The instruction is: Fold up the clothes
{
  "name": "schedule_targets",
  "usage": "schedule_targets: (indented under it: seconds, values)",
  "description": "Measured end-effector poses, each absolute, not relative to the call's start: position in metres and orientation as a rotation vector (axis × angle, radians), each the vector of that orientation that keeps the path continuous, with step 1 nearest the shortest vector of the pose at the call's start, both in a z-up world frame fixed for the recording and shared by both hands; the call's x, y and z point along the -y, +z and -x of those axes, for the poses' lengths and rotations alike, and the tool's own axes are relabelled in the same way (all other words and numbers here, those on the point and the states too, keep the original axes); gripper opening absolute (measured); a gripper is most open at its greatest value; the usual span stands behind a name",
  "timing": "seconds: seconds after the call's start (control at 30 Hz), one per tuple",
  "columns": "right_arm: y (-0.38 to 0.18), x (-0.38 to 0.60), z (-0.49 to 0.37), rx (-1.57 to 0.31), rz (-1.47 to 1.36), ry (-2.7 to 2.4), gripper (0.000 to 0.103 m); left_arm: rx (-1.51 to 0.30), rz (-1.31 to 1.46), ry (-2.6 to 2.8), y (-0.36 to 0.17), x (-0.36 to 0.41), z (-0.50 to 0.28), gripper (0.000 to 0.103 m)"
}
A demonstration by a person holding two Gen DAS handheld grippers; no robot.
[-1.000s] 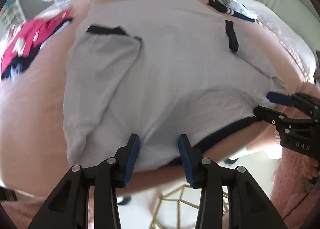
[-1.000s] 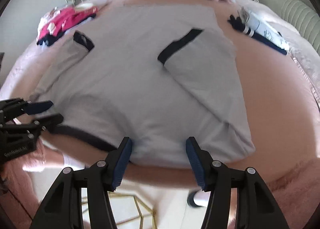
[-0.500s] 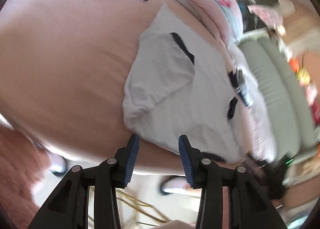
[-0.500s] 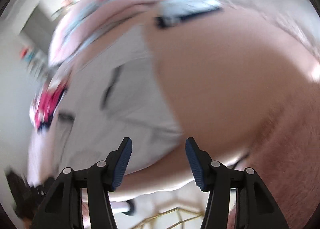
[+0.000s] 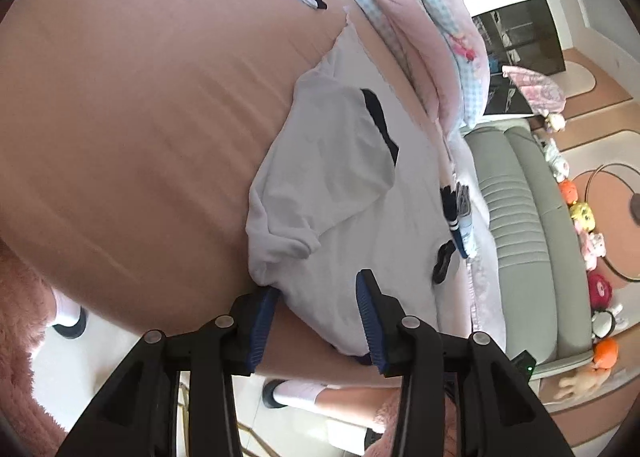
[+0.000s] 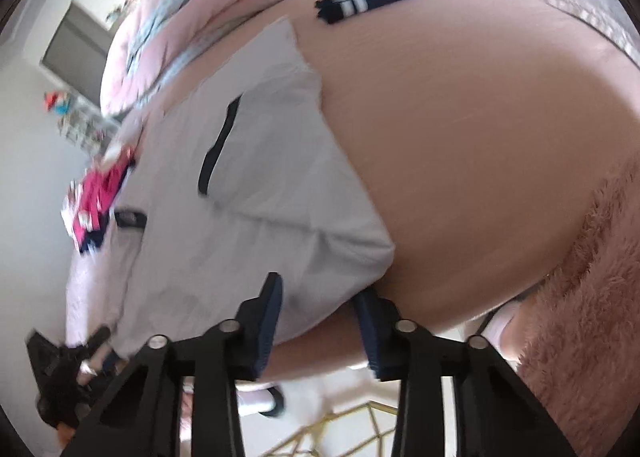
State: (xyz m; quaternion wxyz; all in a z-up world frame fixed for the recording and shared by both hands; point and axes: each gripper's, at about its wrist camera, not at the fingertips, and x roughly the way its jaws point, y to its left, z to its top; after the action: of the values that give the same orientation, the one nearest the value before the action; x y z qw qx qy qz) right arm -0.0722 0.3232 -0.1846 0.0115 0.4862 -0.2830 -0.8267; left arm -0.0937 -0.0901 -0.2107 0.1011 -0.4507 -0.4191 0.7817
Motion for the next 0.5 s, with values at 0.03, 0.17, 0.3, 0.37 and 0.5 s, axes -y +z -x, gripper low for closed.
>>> schedule_targets:
  seconds: [0.03,0.17,0.3,0.37,0.5]
  values:
    - [-0.187,-0.328,0.074,0.927,-1.504,-2.577,0.026,1.249,1.317,2.309,-0.211,0.091,0.093,0.036]
    - [-0.191,-0.337,0.074,1.013,-1.51,-2.576,0.017,1.324,1.242,2.323,-0.212,0.094,0.095,0.036]
    - [-0.188,-0.325,0.077,0.873,-1.532,-2.614,0.024,1.249,1.296,2.371,-0.217,0.082,0.103,0.036]
    - [-0.185,-0.316,0.081,0.764,-1.544,-2.631,0.032,1.168,1.322,2.413,-0.214,0.075,0.106,0.036]
    - [-0.181,-0.305,0.082,0.626,-1.555,-2.66,0.037,1.023,1.344,2.477,-0.208,0.063,0.111,0.035]
